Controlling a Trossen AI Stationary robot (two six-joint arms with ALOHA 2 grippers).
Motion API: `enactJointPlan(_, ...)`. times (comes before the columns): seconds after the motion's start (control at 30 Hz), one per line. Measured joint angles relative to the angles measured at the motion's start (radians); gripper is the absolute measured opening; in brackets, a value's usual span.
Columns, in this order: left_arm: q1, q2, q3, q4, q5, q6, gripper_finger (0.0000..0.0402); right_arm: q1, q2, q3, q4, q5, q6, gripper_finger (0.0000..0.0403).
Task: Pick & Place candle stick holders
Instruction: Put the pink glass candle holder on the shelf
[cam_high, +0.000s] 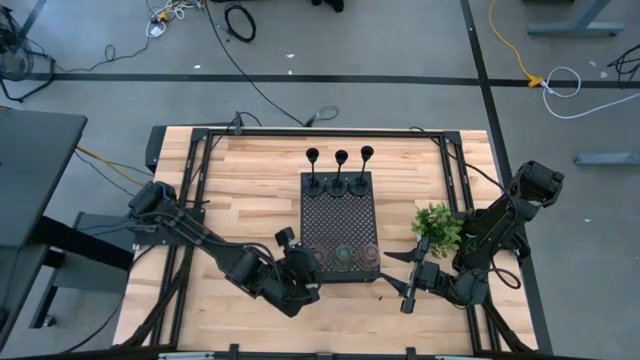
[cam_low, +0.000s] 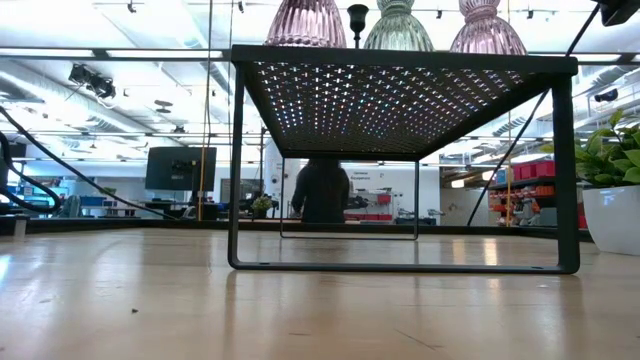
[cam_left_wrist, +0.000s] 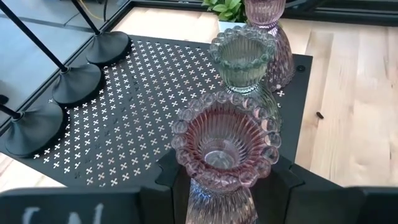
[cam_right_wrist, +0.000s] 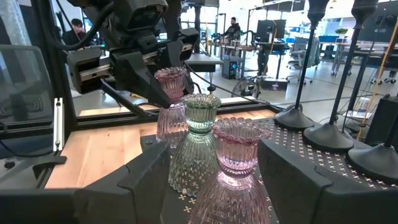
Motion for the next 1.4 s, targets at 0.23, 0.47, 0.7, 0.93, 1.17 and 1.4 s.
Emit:
enactJointPlan(0.23,0.004,0.000,0.000,0.000,0.001,-0.009,0.0147,0.000,0.000,0.000,0.000,0.000,0.000,0.0242)
enactJointPlan(0.47,0.008,0.000,0.000,0.000,0.004,-0.024,0.0158,0.000,0.000,0.000,0.000,0.000,0.000,0.0242)
enactJointPlan(0.7,0.008,0.000,0.000,0.001,0.016,-0.026,0.0157,0.000,0.000,0.000,0.000,0.000,0.000,0.0242)
enactJointPlan(0.93,0.009,0.000,0.000,0.000,0.027,-0.051,0.0168,0.000,0.000,0.000,0.000,0.000,0.000,0.0242)
enactJointPlan(1.17,0.010,0.000,0.000,0.003,-0.012,-0.051,0.0191,0.000,0.000,0.000,0.000,0.000,0.000,0.0242)
enactJointPlan(1.4,0.010,0.000,0.000,0.000,-0.010,-0.045,0.0228,0.000,0.000,0.000,0.000,0.000,0.000,0.0242)
